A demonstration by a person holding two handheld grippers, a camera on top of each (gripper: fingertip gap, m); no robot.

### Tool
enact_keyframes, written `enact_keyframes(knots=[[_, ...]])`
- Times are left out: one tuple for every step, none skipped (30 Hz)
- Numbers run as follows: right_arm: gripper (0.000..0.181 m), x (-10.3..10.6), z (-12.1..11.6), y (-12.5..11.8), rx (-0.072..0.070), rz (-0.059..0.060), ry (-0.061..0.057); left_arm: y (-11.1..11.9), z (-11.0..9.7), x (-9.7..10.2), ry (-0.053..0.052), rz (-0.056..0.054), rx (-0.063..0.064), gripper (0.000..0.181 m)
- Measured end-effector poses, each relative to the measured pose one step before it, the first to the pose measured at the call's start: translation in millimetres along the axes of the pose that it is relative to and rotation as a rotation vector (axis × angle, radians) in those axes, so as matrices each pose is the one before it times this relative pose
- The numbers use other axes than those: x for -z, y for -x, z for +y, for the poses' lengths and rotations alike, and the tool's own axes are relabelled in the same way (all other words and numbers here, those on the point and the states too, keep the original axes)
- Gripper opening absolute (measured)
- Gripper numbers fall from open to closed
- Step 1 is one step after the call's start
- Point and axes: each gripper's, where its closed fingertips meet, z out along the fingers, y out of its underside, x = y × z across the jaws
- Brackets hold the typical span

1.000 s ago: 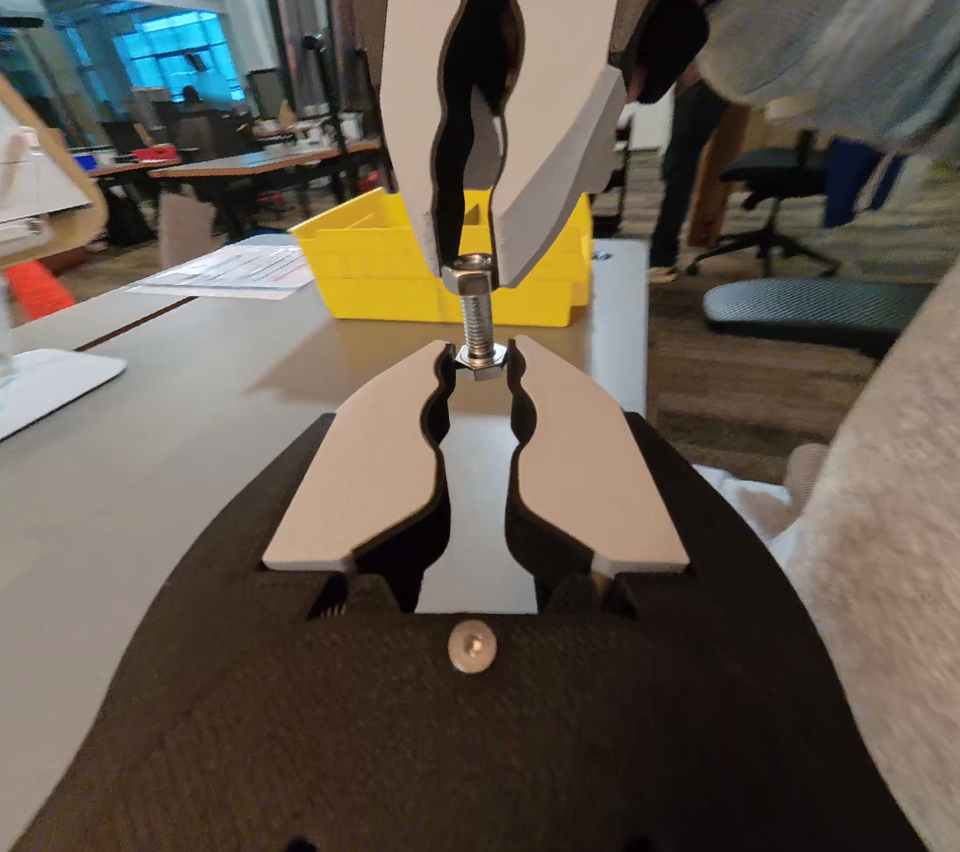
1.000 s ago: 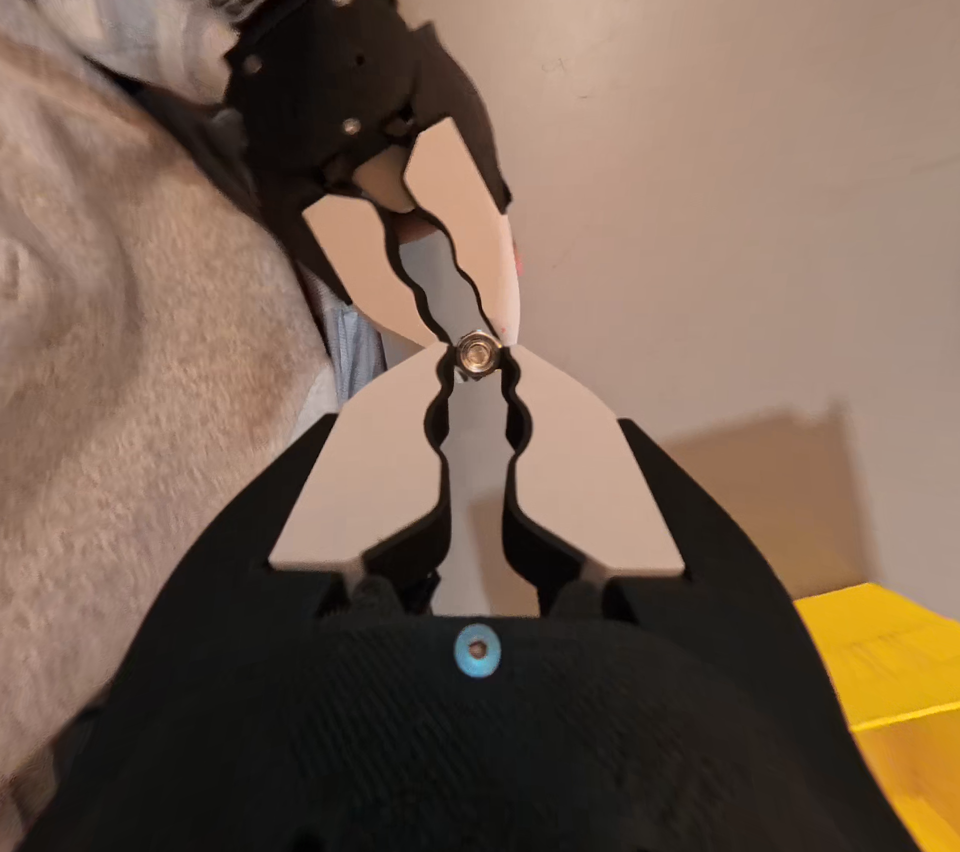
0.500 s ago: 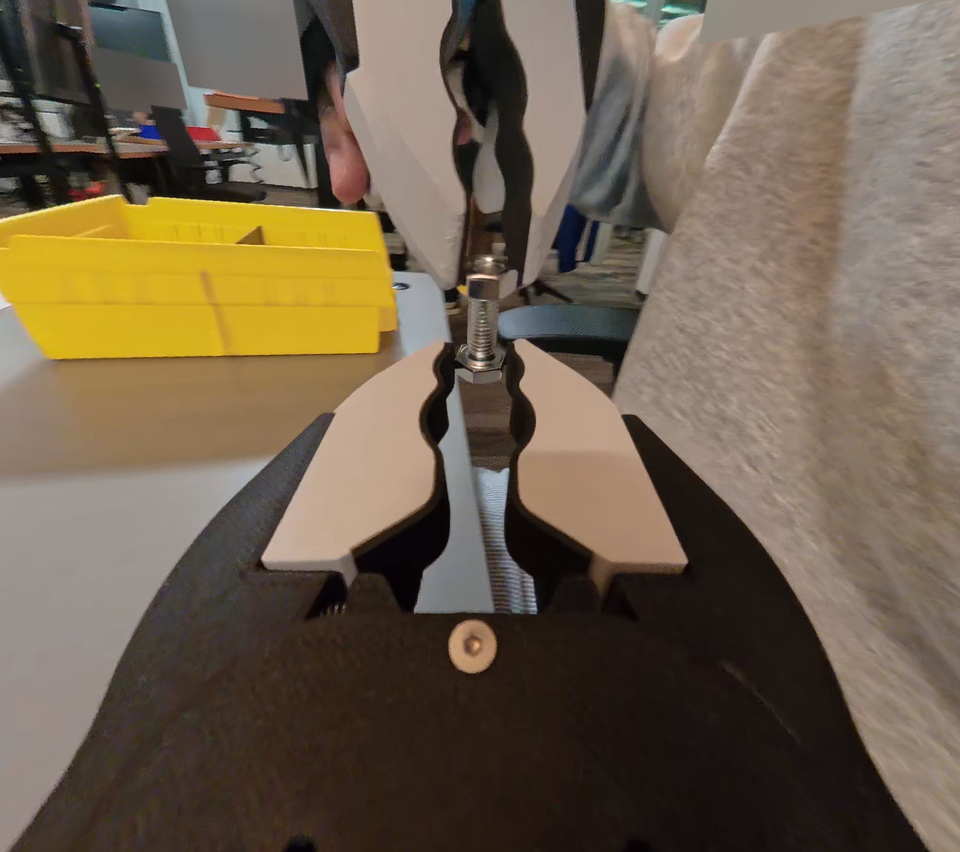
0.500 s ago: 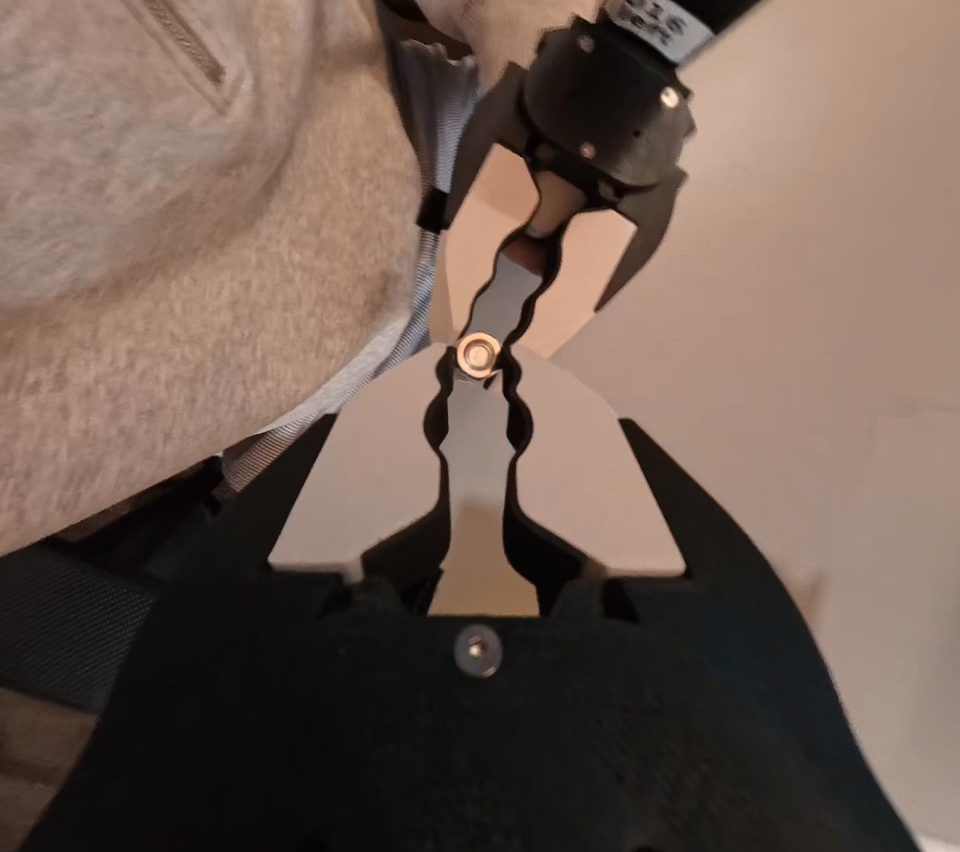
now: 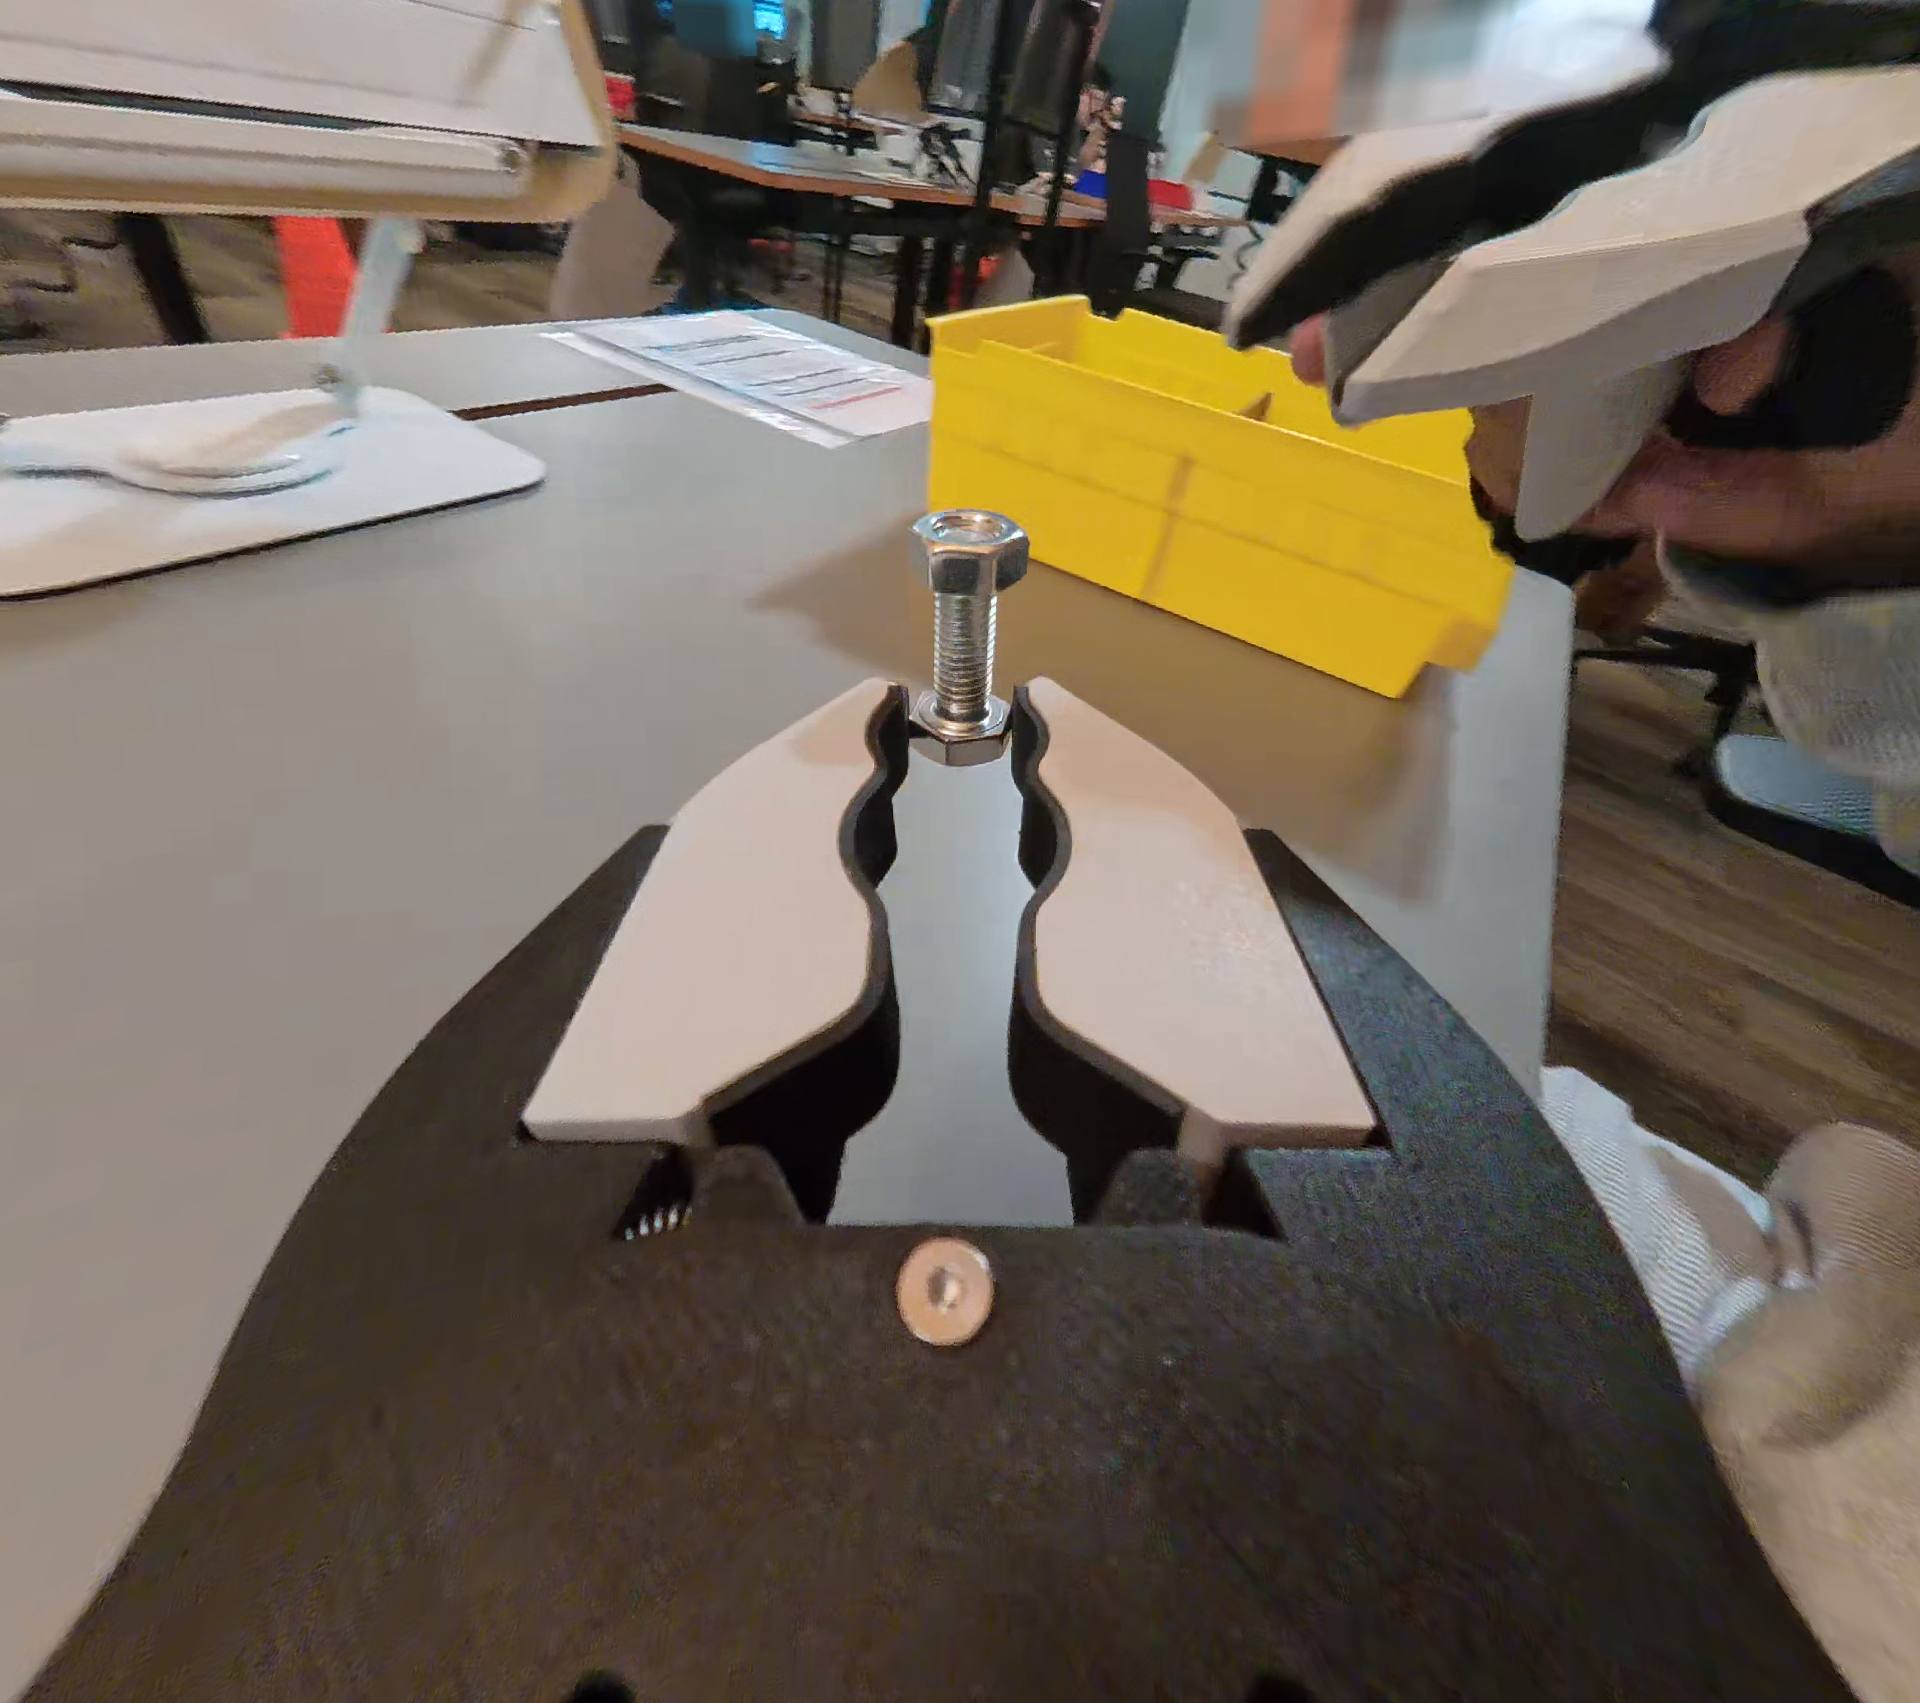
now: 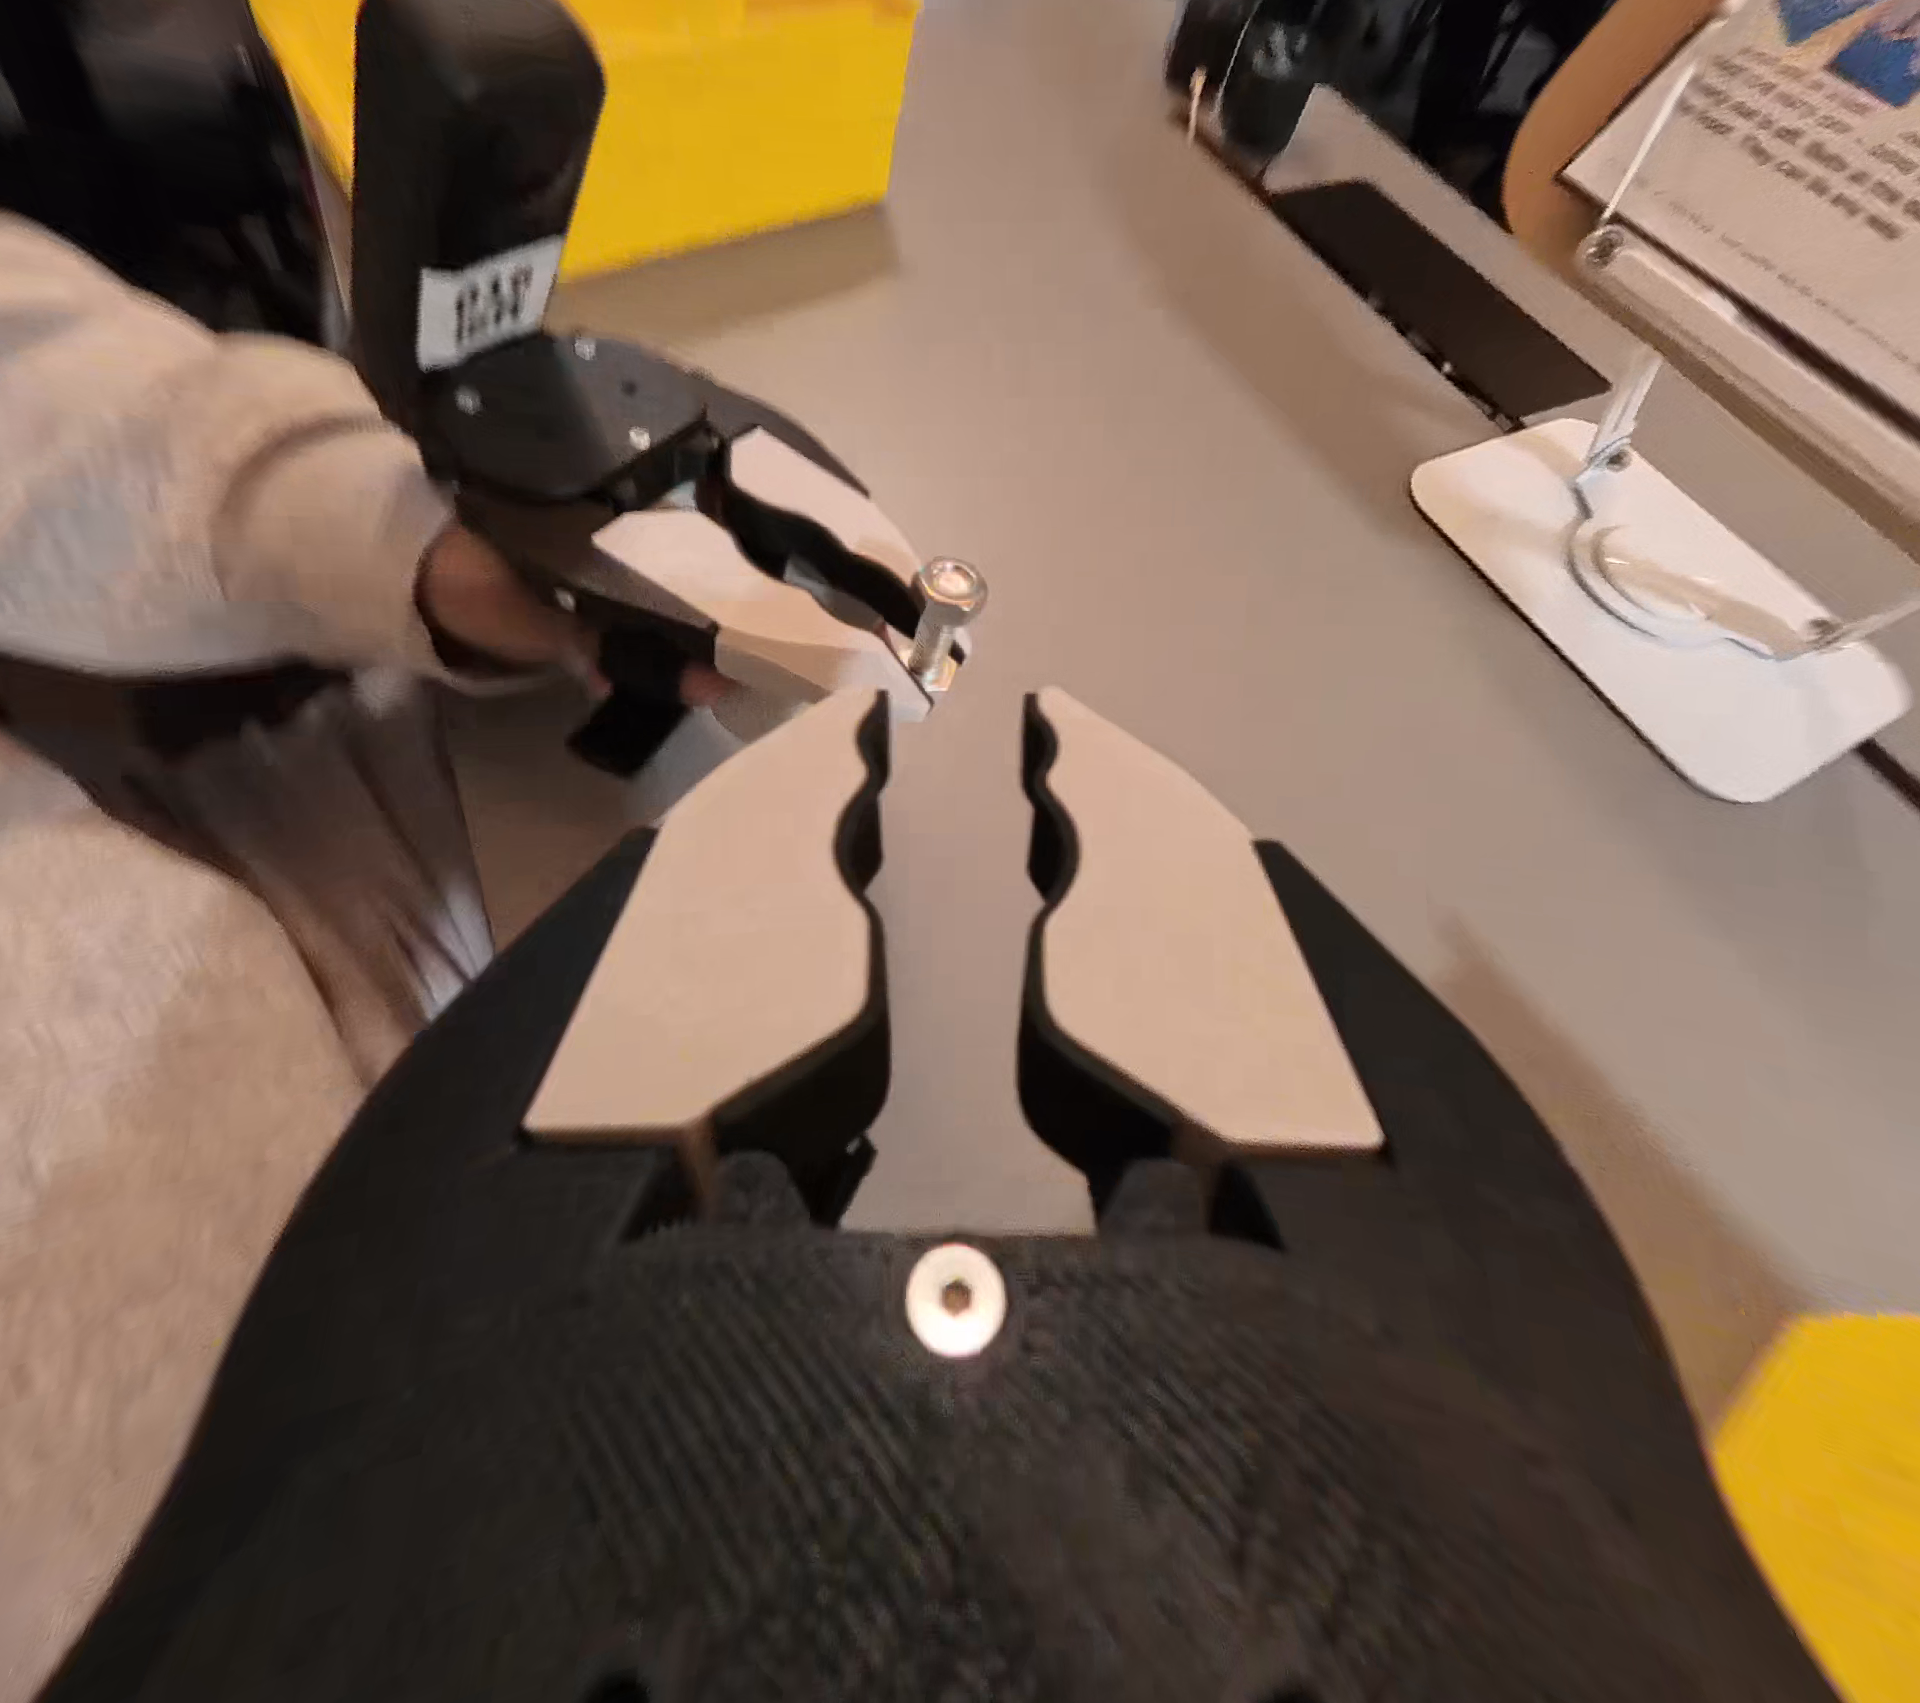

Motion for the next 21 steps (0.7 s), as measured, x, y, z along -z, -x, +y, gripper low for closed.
enact_keyframes(knots=[[0.014,-2.47,2.05,2.12,-0.0579,-0.0347,-0.0632,5.33,-1.03,1.34,-0.0085,-0.0152,-0.0090,0.019],[0.014,-1.76,5.80,2.42,-0.0497,-0.0370,-0.0410,4.58,-0.58,0.76,-0.0018,-0.0156,-0.0105,0.019],[0.014,-0.35,8.03,-1.79,-0.0361,-0.0078,-0.0227,2.94,-0.88,0.69,-0.0030,-0.0089,-0.0122,0.019],[0.012,0.94,7.35,-2.66,-0.0205,0.0020,-0.0238,1.19,-1.32,0.32,-0.0057,-0.0015,-0.0129,0.019],[0.010,1.32,6.61,-1.45,-0.0098,-0.0002,-0.0235,0.43,-1.21,-0.10,-0.0052,-0.0006,-0.0114,0.019],[0.010,0.99,6.27,-1.88,-0.0064,0.0079,-0.0133,-0.06,-0.26,-0.49,-0.0018,-0.0003,-0.0120,0.019],[0.009,0.65,4.57,-1.14,-0.0065,0.0067,-0.0120,-0.61,1.28,-0.83,0.0044,-0.0006,-0.0143,0.019],[0.009,0.48,1.57,1.14,-0.0068,-0.0053,-0.0191,-0.58,2.83,-0.60,0.0102,-0.0052,-0.0141,0.019],[0.010,0.19,-0.48,2.04,-0.0038,-0.0080,-0.0250,-1.13,2.89,-0.16,0.0164,-0.0045,-0.0101,0.019],[0.011,-0.35,-1.49,1.98,0.0030,-0.0043,-0.0288,-0.79,0.85,1.31,0.0147,-0.0128,0.0043,0.019],[0.011,-0.47,-2.04,2.04,0.0112,-0.0017,-0.0302,-1.23,-1.25,1.81,0.0005,-0.0162,0.0205,0.019],[0.012,-0.49,-1.63,1.48,0.0170,0.0039,-0.0248,-2.44,-1.49,0.93,-0.0041,-0.0116,0.0308,0.020],[0.012,-0.24,-0.99,0.57,0.0178,0.0079,-0.0163,-3.45,0.14,-0.03,0.0045,-0.0081,0.0349,0.020],[0.012,0.47,-1.24,0.11,0.0166,0.0083,-0.0141,-4.04,0.64,-0.19,0.0012,-0.0094,0.0236,0.019],[0.012,1.10,-1.63,-0.45,0.0139,0.0074,-0.0160,-4.15,0.91,-0.19,-0.0019,-0.0135,0.0035,0.019],[0.012,1.21,-1.53,-0.79,0.0079,0.0047,-0.0145,-5.07,0.74,-0.10,0.0016,-0.0114,-0.0136,0.019],[0.013,1.25,-0.98,-0.80,-0.0005,0.0000,-0.0120,-6.13,-0.91,-0.06,0.0000,-0.0066,-0.0258,0.019],[0.013,1.24,-1.02,-0.60,-0.0066,-0.0036,-0.0127,-6.21,-2.35,-0.12,-0.0067,-0.0072,-0.0278,0.019],[0.013,1.13,-1.39,-0.21,-0.0087,-0.0062,-0.0144,-6.07,-2.18,-0.60,-0.0067,-0.0043,-0.0117,0.019],[0.014,0.96,-1.27,0.20,-0.0098,-0.0076,-0.0116,-6.30,-0.58,-1.25,-0.0030,0.0042,0.0129,0.020],[0.016,0.64,-0.83,0.44,-0.0103,-0.0085,-0.0064,-6.24,1.33,-1.60,-0.0001,0.0120,0.0308,0.020]])
